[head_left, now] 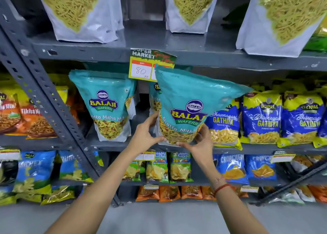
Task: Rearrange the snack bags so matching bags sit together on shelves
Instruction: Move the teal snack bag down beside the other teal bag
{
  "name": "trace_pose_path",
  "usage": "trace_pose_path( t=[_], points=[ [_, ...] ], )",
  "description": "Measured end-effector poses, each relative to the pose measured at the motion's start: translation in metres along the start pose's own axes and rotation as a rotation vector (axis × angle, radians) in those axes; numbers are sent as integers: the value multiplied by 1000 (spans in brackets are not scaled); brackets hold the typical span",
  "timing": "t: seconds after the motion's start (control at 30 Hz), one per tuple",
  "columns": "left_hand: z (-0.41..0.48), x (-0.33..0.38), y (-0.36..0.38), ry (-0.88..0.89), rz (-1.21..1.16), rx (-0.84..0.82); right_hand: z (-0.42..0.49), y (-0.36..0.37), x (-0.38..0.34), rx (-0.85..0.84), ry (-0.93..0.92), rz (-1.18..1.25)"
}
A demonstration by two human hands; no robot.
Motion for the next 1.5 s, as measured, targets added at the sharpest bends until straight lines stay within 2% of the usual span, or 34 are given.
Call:
trace_pose_path(
  t=[0.23,0.43,0.9,1.17,1.3,1.4,1.5],
  points=[
    [20,-36,9,-84,110,29,20,20,32,-81,110,-144],
    [35,-57,12,-131,147,33,34,31,45,-125,128,-147],
    [53,-93,9,-291,89,-104,52,46,56,-194,169,-179],
    [53,-100,11,-328,22,-115,55,44,55,-267,192,-254],
    [48,-94,10,-331,114,-107,56,46,57,-288,199,-276],
    [41,-77,9,-309,177,-23,48,44,50,-225,154,-274],
    [30,-48,2,-301,207,59,34,38,22,-110,7,-260]
  ],
)
Point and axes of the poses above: each hand's wrist, its own z-axis towards the middle knuckle, its own y-axis out of the palm, x = y × z, the point moved 2 cm from there along z, towards the middle knuckle, and after that the axes turned 5 degrees about -y, right-handed, at the moved point
